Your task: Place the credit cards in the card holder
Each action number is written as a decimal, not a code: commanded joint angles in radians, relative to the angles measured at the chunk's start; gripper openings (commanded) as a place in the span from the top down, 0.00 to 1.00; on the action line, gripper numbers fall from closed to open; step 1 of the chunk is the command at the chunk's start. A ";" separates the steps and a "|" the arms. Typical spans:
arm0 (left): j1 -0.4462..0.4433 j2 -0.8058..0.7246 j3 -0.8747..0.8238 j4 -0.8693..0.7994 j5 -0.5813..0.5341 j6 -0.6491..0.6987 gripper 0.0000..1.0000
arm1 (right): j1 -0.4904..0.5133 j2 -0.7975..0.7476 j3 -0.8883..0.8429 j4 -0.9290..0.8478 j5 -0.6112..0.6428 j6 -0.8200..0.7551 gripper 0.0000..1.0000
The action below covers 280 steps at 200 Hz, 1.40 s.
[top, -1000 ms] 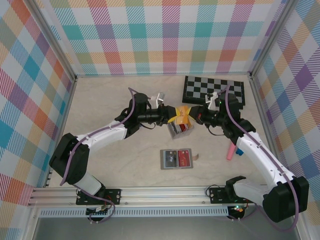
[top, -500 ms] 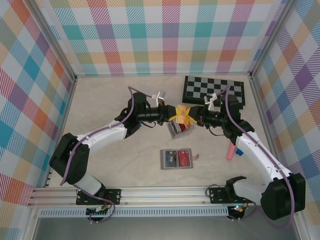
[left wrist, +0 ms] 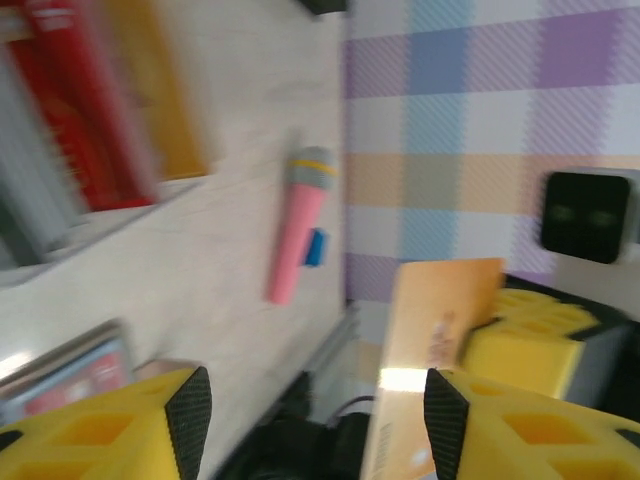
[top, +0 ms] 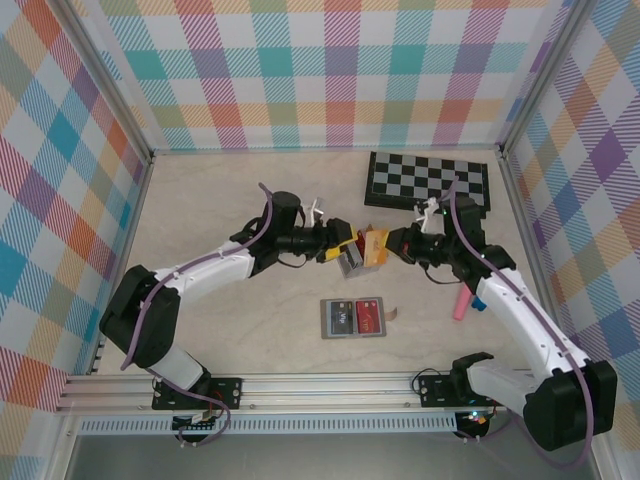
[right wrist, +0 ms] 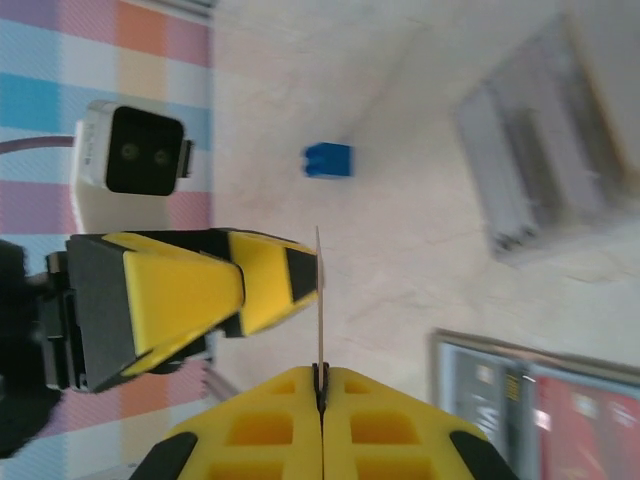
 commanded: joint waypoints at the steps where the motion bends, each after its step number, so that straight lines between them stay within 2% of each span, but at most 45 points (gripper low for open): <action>1: -0.013 -0.057 -0.049 -0.331 -0.150 0.162 0.37 | 0.040 -0.020 -0.009 -0.258 0.174 -0.184 0.96; 25: -0.060 -0.069 -0.098 -0.482 -0.264 0.219 0.35 | 0.169 -0.001 -0.072 -0.331 0.375 -0.178 0.98; 46: -0.105 -0.072 -0.152 -0.483 -0.309 0.207 0.35 | 0.272 -0.010 -0.144 -0.279 0.493 -0.122 0.97; 63: -0.134 -0.060 -0.181 -0.453 -0.321 0.183 0.34 | 0.301 -0.011 -0.190 -0.226 0.545 -0.104 0.97; 101: -0.169 -0.016 -0.174 -0.442 -0.331 0.176 0.35 | 0.303 -0.008 -0.258 -0.088 0.508 -0.105 0.97; 222: -0.195 0.099 -0.158 -0.343 -0.271 0.159 0.48 | 0.304 0.034 -0.368 0.064 0.430 -0.056 0.97; 251: -0.206 0.121 -0.158 -0.328 -0.265 0.152 0.55 | 0.303 0.009 -0.359 0.049 0.441 -0.041 0.96; 280: -0.212 0.124 -0.158 -0.330 -0.277 0.151 0.57 | 0.303 -0.035 -0.330 -0.031 0.524 -0.046 0.96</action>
